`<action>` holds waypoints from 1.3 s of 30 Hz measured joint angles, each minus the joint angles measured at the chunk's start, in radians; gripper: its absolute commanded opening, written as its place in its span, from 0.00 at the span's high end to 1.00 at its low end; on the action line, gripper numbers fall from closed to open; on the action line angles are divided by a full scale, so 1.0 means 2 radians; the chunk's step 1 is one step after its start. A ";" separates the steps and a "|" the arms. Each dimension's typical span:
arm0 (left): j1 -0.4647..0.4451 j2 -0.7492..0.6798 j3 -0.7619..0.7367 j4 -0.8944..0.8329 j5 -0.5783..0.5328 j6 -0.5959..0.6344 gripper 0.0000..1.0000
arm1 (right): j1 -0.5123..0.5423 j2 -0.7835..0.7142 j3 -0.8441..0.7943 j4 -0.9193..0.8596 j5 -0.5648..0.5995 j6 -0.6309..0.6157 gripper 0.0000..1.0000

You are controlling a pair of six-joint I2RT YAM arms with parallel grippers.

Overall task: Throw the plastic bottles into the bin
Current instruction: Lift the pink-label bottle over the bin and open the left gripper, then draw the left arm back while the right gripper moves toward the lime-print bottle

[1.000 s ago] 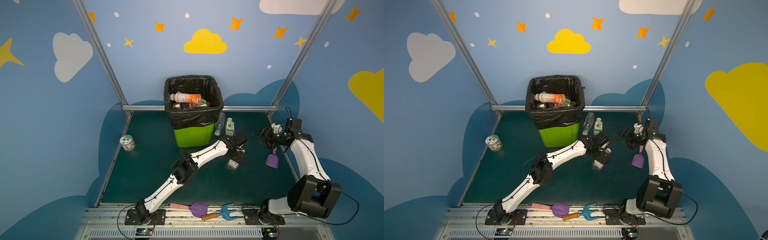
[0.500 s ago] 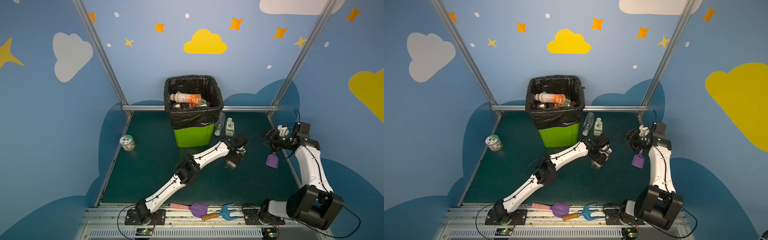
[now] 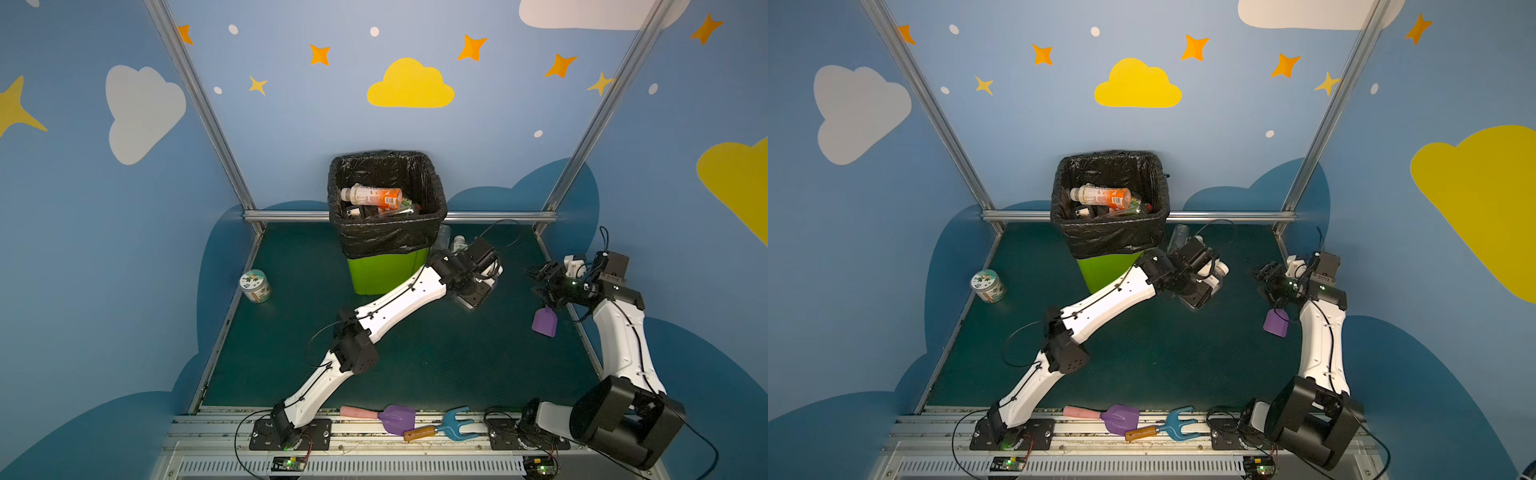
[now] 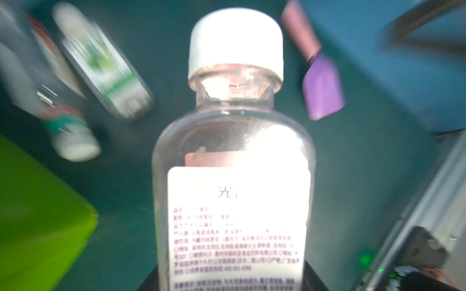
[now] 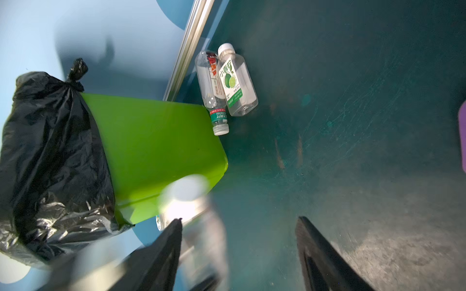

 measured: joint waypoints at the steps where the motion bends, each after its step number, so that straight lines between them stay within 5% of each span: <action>1: -0.004 -0.026 -0.001 0.005 -0.013 0.008 0.49 | 0.000 -0.002 -0.001 0.006 0.001 0.004 0.30; 6: -0.020 -0.187 -0.081 0.085 -0.079 0.051 0.51 | 0.000 -0.009 -0.006 0.027 0.006 0.019 0.30; 11: -0.017 -0.376 -0.270 0.266 -0.138 0.121 0.51 | 0.001 -0.013 -0.006 0.041 0.011 0.031 0.30; 14: -0.008 -0.429 -0.326 0.355 -0.164 0.168 0.51 | 0.005 -0.013 -0.006 0.047 0.014 0.037 0.30; 20: 0.107 -0.343 -0.226 0.383 -0.146 0.172 0.50 | 0.024 -0.013 -0.006 0.058 0.018 0.052 0.30; 21: 0.134 -0.308 -0.186 0.371 -0.138 0.163 0.33 | 0.026 -0.013 -0.006 0.059 0.018 0.054 0.30; 22: 0.159 -0.269 -0.141 0.353 -0.133 0.154 0.01 | 0.028 -0.013 -0.006 0.059 0.019 0.054 0.30; 27: 0.221 -0.054 0.144 0.210 -0.140 0.109 0.00 | 0.031 -0.014 -0.002 0.056 0.019 0.054 0.30; 31: 0.210 -0.077 0.084 0.159 -0.159 0.096 0.00 | 0.031 -0.018 0.000 0.055 0.023 0.053 0.30; 39: 0.197 -0.342 -0.173 0.209 -0.195 0.064 0.00 | 0.034 -0.013 0.005 0.055 0.025 0.053 0.30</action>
